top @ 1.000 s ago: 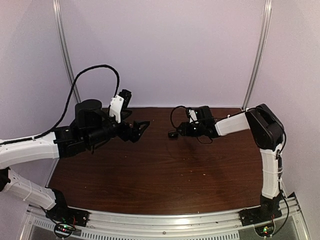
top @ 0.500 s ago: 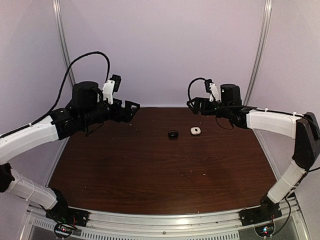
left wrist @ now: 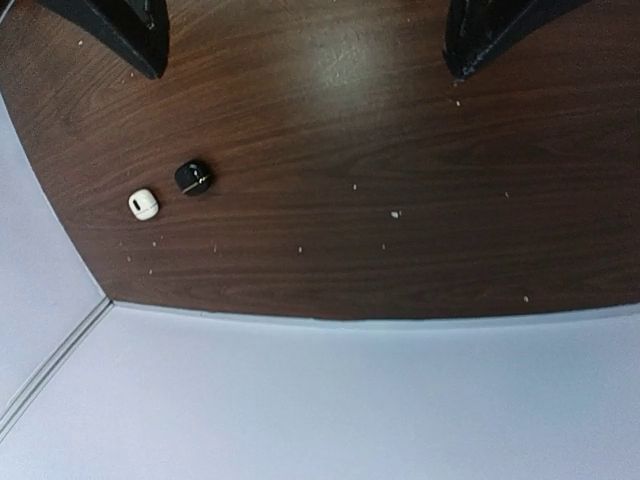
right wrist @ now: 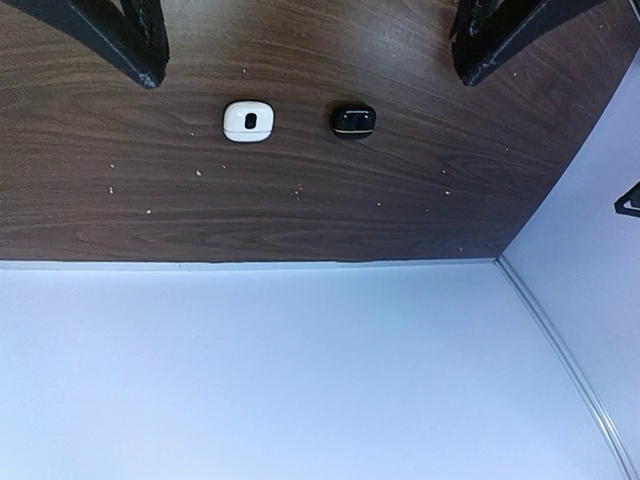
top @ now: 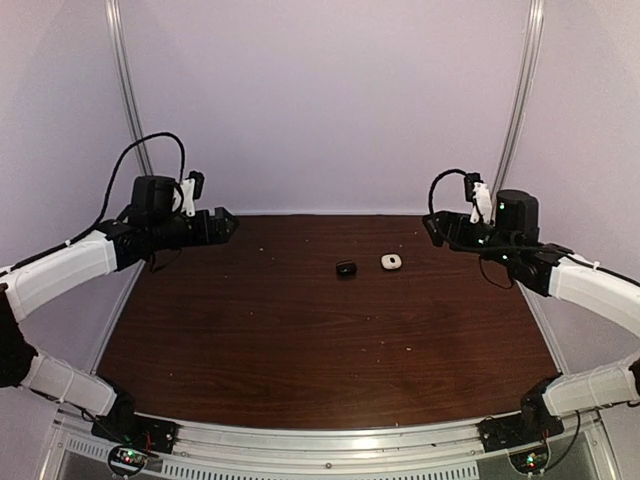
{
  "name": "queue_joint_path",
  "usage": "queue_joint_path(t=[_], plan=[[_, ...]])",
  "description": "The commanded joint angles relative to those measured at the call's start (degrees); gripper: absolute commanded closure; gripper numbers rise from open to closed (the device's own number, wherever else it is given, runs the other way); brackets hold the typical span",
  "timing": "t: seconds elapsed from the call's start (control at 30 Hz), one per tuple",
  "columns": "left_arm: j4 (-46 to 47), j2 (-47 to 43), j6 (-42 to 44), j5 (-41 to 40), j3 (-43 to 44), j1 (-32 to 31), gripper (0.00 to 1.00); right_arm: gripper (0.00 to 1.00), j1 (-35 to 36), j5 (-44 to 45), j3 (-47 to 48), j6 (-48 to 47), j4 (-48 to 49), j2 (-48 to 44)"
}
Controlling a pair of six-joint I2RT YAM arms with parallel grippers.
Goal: Insert the wireless bluetooth earbuds into the charging case
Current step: Reset both arms
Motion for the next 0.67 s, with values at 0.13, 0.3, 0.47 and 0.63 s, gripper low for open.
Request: queue_joint_path(t=[0.13, 0.3, 0.47, 0.63], plan=[[9.12, -5.13, -4.10, 4.36, -16.22, 0.06, 0.02, 0.00, -0.26, 3.92, -12.41, 2.89, 3.77, -6.31], [10.83, -7.12, -5.76, 3.66, -21.88, -0.03, 0.02, 0.00, -0.26, 3.10, -18.01, 4.90, 9.06, -6.52], [13.64, -7.63, -6.77, 3.27, -24.56, -0.03, 0.02, 0.00, -0.26, 3.13, -19.01, 5.47, 10.39, -5.67], [14.26, -7.17, -6.78, 3.01, -24.45, -0.03, 0.02, 0.00, -0.26, 4.09, -18.06, 5.72, 9.67, -4.43]])
